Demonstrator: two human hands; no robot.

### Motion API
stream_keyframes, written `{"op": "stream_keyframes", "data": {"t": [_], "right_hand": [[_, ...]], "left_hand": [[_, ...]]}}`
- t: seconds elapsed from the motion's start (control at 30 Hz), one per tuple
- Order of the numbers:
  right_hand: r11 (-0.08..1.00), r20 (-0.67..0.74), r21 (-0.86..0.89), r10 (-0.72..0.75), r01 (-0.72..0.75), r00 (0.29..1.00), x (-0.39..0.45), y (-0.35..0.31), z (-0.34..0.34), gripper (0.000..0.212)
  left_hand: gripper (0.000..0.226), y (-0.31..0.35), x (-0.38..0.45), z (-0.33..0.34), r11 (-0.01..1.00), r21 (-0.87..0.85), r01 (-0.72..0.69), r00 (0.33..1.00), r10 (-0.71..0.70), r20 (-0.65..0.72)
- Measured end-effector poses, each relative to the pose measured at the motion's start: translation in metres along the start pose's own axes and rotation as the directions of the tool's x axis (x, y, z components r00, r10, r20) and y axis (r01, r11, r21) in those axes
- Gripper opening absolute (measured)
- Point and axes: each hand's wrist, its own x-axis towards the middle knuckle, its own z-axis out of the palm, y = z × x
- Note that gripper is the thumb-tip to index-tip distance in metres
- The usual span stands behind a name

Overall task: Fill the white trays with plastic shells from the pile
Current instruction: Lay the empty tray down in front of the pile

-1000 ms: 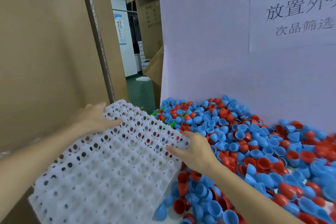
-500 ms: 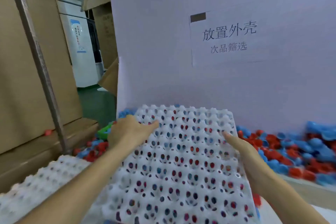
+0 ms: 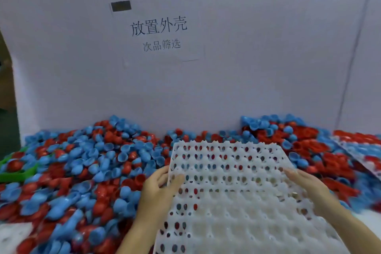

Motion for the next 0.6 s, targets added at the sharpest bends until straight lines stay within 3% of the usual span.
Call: {"op": "stream_keyframes", "data": {"t": [0.13, 0.33, 0.5, 0.6], "right_hand": [[0.994, -0.051, -0.086, -0.071, 0.066, 0.996, -0.005, 0.005, -0.021, 0.022], [0.994, -0.055, -0.058, -0.098, 0.094, 0.994, -0.013, 0.023, -0.029, 0.020], [0.991, -0.096, -0.083, -0.109, 0.101, 0.989, -0.012, 0.023, -0.034, 0.022], [0.991, -0.121, -0.100, -0.104, 0.093, 0.987, -0.011, 0.022, -0.034, 0.024]], "left_hand": [[0.043, -0.017, -0.010, 0.017, 0.995, -0.071, 0.072, 0.994, -0.066, 0.083], [0.047, -0.020, -0.026, 0.016, 0.992, -0.066, 0.108, 0.991, -0.102, 0.082], [0.044, -0.011, -0.015, 0.018, 0.987, -0.099, 0.123, 0.977, -0.104, 0.184], [0.029, -0.012, -0.015, 0.021, 0.989, -0.097, 0.116, 0.992, -0.110, 0.067]]}}
